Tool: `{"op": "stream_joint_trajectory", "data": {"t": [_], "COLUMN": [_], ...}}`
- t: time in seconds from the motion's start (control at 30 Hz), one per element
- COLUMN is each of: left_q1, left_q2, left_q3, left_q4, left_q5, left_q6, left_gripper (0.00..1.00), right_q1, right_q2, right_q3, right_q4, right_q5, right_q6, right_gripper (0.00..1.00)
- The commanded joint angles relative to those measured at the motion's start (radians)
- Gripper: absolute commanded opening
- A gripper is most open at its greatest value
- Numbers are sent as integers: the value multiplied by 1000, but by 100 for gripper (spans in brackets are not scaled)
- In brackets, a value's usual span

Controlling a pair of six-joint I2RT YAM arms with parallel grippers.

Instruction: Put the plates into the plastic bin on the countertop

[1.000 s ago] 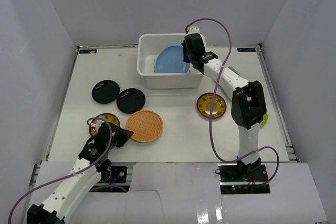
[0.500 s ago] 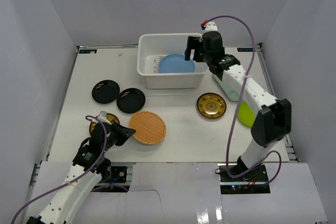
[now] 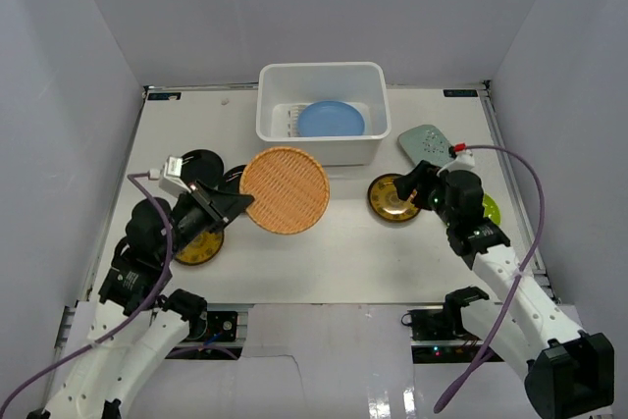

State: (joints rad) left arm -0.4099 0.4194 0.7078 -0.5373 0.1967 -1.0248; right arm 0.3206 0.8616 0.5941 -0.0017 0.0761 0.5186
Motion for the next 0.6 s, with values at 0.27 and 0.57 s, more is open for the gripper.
{"op": "stream_joint_trajectory", "data": {"t": [0.27,0.57], "left_q1": [2,20], "left_q2": [752,1281], "left_q3": [471,804], "left_q4": [490,527], "left_q5": [61,20], "left_q6": [109,173], "left_gripper": [0,0], "right_q1": [1,3], "right_q2": [-219,-294], "right_q3": [-269,-296], "right_q4": [46,-55], "right_q5": [-226,-202], "right_q6": [123,110], "right_gripper": [68,72]}}
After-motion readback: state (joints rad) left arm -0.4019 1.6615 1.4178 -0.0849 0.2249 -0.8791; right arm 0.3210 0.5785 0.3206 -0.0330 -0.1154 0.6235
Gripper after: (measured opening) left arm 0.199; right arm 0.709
